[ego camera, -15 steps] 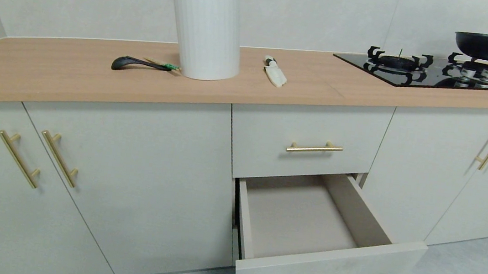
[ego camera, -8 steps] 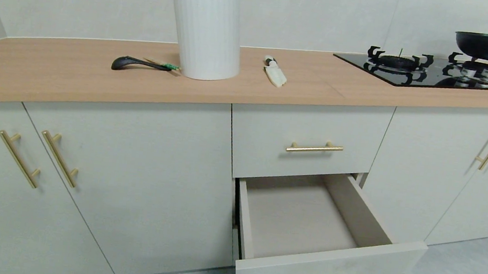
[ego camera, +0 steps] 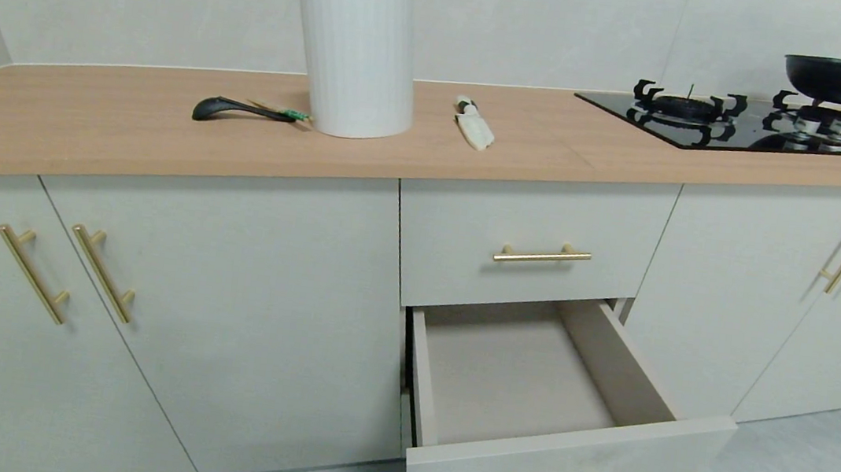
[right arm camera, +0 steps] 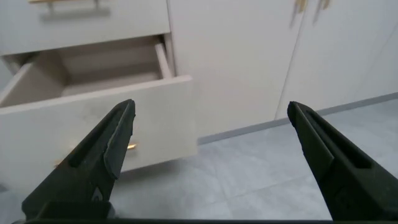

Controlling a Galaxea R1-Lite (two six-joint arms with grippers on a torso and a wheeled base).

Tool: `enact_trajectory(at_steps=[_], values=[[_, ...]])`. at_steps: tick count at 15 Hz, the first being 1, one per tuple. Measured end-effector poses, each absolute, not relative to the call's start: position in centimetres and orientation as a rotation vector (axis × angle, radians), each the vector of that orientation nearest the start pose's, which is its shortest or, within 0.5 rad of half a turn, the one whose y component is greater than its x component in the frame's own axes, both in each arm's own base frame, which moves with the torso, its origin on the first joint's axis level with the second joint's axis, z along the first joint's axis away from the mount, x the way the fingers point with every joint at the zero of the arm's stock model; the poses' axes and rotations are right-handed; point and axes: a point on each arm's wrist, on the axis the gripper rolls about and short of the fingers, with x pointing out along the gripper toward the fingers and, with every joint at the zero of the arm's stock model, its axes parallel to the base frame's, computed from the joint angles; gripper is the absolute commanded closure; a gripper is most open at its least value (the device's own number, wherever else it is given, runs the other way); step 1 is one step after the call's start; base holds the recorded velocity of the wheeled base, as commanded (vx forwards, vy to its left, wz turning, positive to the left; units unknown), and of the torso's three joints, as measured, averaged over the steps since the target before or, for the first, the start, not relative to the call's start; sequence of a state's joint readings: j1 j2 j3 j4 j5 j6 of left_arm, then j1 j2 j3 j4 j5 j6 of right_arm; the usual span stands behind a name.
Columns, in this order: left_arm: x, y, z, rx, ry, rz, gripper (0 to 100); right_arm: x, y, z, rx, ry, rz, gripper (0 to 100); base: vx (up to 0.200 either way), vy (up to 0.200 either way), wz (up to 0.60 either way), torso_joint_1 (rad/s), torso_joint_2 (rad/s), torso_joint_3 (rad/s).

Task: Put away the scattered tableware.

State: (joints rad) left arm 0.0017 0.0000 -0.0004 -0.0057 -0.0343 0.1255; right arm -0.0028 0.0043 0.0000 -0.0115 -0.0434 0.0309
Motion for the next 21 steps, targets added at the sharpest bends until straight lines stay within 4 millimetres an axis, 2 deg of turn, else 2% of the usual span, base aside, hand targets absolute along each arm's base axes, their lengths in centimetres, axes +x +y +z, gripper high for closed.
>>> enact_trajectory(at_steps=[12, 17, 21], values=[[-2.28, -0.03, 7.6, 0.068, -0.005, -0.012, 0, -2.29, -0.02, 7.59, 0.01, -0.005, -0.011, 0, 0.0, 0.2, 0.0, 0.002, 0.0, 0.004], [-2.28, -0.03, 7.6, 0.069, -0.005, -0.012, 0, -2.29, -0.02, 7.58, 0.01, -0.004, -0.011, 0, 0.2, 0.2, 0.0, 0.0, 0.0, 0.001], [-2.28, -0.03, 7.57, 0.074, -0.002, -0.012, 0, -2.29, -0.01, 7.58, 0.007, -0.004, -0.011, 0, 0.0, 0.0, 0.0, 0.0, 0.0, 0.0]])
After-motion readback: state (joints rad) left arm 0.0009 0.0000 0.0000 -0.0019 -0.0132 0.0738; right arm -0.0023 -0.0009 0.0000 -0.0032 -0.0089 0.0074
